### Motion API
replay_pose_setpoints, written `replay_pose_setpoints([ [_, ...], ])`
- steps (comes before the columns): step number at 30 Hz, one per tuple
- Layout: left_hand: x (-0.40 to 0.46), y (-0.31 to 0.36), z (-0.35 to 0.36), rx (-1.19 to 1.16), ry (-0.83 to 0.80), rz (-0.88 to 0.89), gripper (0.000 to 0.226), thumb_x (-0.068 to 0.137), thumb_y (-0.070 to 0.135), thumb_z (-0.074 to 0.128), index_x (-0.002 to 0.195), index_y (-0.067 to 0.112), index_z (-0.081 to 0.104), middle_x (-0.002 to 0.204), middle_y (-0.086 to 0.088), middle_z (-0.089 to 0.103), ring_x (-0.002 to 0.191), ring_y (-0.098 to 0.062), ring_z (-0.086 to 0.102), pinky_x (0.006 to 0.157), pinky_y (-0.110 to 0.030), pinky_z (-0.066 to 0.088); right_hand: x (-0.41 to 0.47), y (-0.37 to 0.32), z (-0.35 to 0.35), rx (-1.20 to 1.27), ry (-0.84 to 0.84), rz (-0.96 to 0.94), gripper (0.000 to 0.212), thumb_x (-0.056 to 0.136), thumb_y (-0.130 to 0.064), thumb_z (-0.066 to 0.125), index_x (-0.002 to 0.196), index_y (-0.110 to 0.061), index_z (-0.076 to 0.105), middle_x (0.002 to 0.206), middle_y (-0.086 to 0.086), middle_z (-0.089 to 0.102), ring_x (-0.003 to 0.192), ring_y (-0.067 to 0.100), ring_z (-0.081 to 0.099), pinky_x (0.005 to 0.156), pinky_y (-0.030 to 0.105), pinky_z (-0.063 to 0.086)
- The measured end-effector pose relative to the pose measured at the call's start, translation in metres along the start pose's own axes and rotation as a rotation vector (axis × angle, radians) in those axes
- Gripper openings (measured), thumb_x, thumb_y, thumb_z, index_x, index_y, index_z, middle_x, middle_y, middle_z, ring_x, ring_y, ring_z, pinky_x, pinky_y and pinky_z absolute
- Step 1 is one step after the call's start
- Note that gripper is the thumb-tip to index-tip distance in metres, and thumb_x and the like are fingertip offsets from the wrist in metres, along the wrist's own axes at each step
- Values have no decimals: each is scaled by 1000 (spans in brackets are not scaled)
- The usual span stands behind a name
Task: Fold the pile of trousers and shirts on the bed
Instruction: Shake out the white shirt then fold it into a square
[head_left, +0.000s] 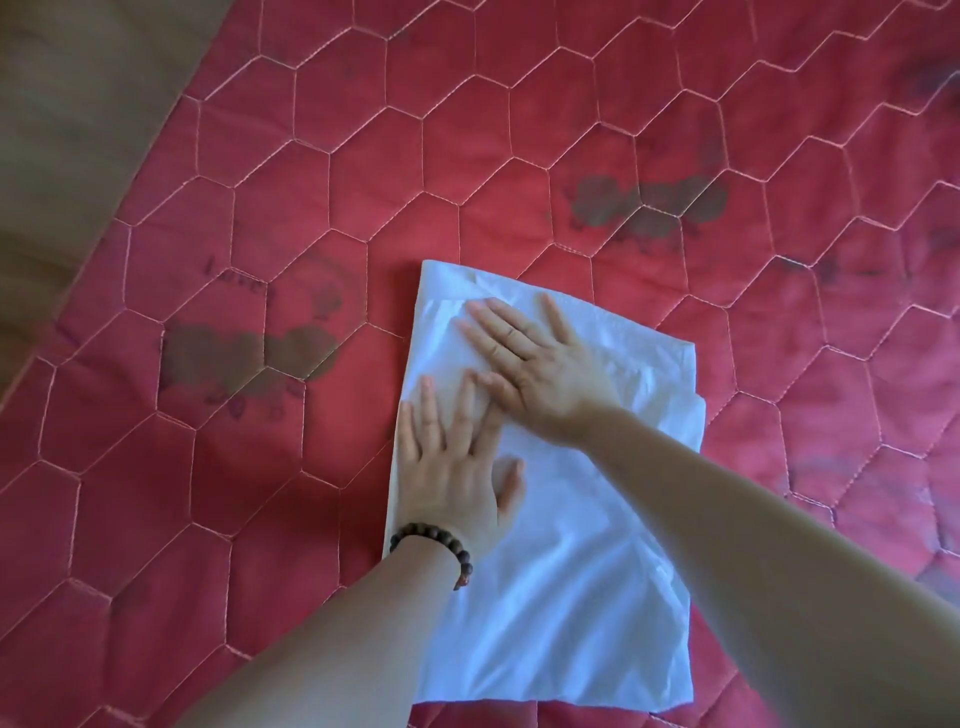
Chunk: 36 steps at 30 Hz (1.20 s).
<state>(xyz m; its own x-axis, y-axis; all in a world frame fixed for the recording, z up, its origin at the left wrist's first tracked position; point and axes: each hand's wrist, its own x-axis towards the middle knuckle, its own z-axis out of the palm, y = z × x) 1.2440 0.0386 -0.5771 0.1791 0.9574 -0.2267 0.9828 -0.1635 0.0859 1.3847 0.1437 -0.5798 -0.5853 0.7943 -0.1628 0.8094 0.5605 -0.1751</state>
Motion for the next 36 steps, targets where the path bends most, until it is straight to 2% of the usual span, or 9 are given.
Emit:
replay_pose_setpoints([
  [3,0,0,3,-8,11,-16,78,86,54,35,155,22,17,163,-7,4,147,-43,-2,117,-58,13,-29,22,1,-44,16,81,55,100,-46,22,151,-25,25,157,-3,28,145,19,25,117,57,9],
  [9,0,-2,9,-5,64,-1,78,87,55,34,155,22,14,163,-8,1,147,-44,-1,117,-58,13,-74,40,-5,-106,119,614,62,98,-42,19,151,-11,28,161,3,17,149,21,6,115,55,-12],
  [12,1,-2,12,-31,104,8,73,90,55,30,154,22,18,163,-9,6,146,-45,3,116,-59,13,-81,-23,4,63,282,452,53,91,-17,37,140,3,43,154,18,30,145,33,22,117,57,8],
  [15,1,-4,15,-30,106,20,71,91,53,28,154,23,16,162,-9,10,146,-45,5,116,-59,13,-117,-75,24,193,193,256,48,96,-15,45,142,-2,43,153,13,33,144,29,26,114,56,24],
  [19,-1,-4,13,-23,87,17,69,93,48,33,154,23,15,162,-9,10,147,-43,4,117,-57,11,-168,-54,32,45,92,484,58,99,-42,30,152,-18,24,158,-1,21,147,18,18,117,56,12],
  [23,-7,-10,0,-112,103,101,61,92,35,44,149,15,33,159,-20,14,146,-41,9,113,-63,15,-185,-58,25,4,96,659,60,98,-38,29,149,-6,30,158,7,23,148,22,15,117,56,-3],
  [26,-50,-7,5,-137,146,220,57,89,29,43,142,7,44,157,-23,20,146,-39,14,114,-63,18,-180,-103,32,27,161,491,54,97,-26,34,145,-1,37,156,12,28,147,23,18,118,56,3],
  [29,-104,-7,17,-51,23,281,61,92,37,38,148,12,37,158,-18,19,147,-34,17,116,-57,21,-178,-136,43,108,115,322,52,96,-25,39,144,-4,42,154,10,32,145,23,25,116,55,15],
  [36,-120,-40,21,-48,-42,378,63,95,43,35,153,23,20,161,-8,13,149,-31,10,118,-52,14,-234,-78,44,6,-39,391,60,99,-50,26,153,-24,20,159,-5,19,148,16,14,118,56,6],
])
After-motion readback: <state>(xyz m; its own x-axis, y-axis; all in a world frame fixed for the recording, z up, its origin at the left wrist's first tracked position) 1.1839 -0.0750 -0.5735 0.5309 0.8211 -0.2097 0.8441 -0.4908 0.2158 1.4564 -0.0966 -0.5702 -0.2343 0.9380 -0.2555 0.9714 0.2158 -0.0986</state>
